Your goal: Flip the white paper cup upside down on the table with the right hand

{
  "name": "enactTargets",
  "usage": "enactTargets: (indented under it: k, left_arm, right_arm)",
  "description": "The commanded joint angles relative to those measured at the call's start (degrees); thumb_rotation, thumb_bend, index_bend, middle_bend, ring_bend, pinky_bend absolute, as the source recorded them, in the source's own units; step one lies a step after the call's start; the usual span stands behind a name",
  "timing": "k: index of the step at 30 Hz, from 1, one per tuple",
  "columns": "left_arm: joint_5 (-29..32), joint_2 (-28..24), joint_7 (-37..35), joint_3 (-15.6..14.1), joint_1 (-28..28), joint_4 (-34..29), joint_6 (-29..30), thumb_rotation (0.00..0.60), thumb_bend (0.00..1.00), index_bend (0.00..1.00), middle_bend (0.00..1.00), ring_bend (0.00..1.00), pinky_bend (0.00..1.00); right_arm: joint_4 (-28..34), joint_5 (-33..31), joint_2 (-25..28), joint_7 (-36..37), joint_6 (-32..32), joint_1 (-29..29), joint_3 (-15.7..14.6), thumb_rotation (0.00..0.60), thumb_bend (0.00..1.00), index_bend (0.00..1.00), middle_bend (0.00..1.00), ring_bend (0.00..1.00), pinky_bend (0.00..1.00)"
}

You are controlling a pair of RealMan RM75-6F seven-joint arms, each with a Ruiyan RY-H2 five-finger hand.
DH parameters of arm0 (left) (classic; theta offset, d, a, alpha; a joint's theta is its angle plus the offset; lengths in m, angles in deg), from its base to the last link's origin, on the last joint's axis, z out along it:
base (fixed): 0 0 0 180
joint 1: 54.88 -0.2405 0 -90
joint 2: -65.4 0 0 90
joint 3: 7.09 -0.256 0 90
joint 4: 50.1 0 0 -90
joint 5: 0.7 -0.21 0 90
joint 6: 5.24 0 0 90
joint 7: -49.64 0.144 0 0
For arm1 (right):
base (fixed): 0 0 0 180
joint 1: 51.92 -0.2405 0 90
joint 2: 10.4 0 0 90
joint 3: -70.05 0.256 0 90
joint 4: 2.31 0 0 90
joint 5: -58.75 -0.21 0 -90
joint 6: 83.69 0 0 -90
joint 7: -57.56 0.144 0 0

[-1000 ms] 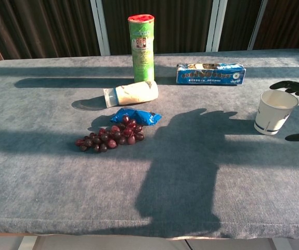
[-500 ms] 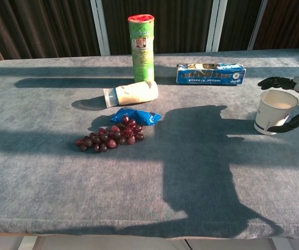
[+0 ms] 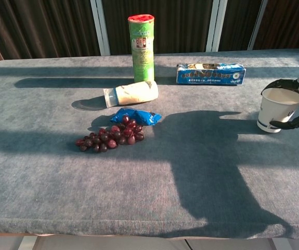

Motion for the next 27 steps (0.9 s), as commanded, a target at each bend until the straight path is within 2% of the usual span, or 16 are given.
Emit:
enactTargets:
  k: [1,5,8,12,18,24,27]
  left_arm:
    - [0.09,-0.07,-0.03,0.01,-0.04,-0.08,0.0,0.6,0.48,0.21,0.05,0.0,0.13]
    - [0.0,-0.11,-0.12,-0.02,-0.08,-0.16,0.05,0.6,0.48,0.21,0.05,0.0,0.13]
    - [-0.08,-0.13,0.02,-0.08,-0.06,-0.21,-0.04,0.6,0.48,0.21,0.05,0.0,0.13]
    - [-0.08,-0.2,0.11,-0.13,-0.02,-0.36,-0.2,0.6,0.48,0.21,0.05,0.0,0.13]
    - [-0.2,-0.29,0.31,-0.26,0.05,-0.54,-0.44,0.6,0.48,0.21,0.05,0.0,0.13]
    - [-0.09,-0.39,0.26,-0.29,0.06,-0.65,-0.62,0.6,0.48,0.21,0.05,0.0,0.13]
    - [-0.1,-0.46,0.19,-0.31,0.07,-0.68,-0.67,0.6,0.48,0.21,0.05,0.0,0.13]
  right_arm:
    - [0.6,1.06,-0.13,-3.1,-3.49,0.68,0.18,0.6,0.75,0.58,0.47,0.42,0.46]
    - [5.51,2.53,2.2,-12.36,-5.89,0.76,-0.32,0.6,0.77,0.59,0.48,0.43,0.47]
    - [12.63,2.48,5.47,-25.33,-5.18,0.39,-0.69,0.6,0.77,0.6,0.48,0.44,0.48]
    - [22.77,0.21,9.6,-46.35,-2.34,-0.56,-0.74,0.6,0.77,0.61,0.48,0.45,0.49]
    - [32.85,-6.07,12.68,-69.41,2.2,-2.69,-0.23,0.6,0.77,0.61,0.48,0.45,0.49]
    - [39.88,-19.58,14.05,-84.16,7.57,-4.96,-0.16,0.6,0.77,0.61,0.48,0.45,0.49]
    - [40.06,-23.95,13.4,-85.93,8.76,-6.07,-0.6,0.6,0.77,0.6,0.48,0.45,0.49]
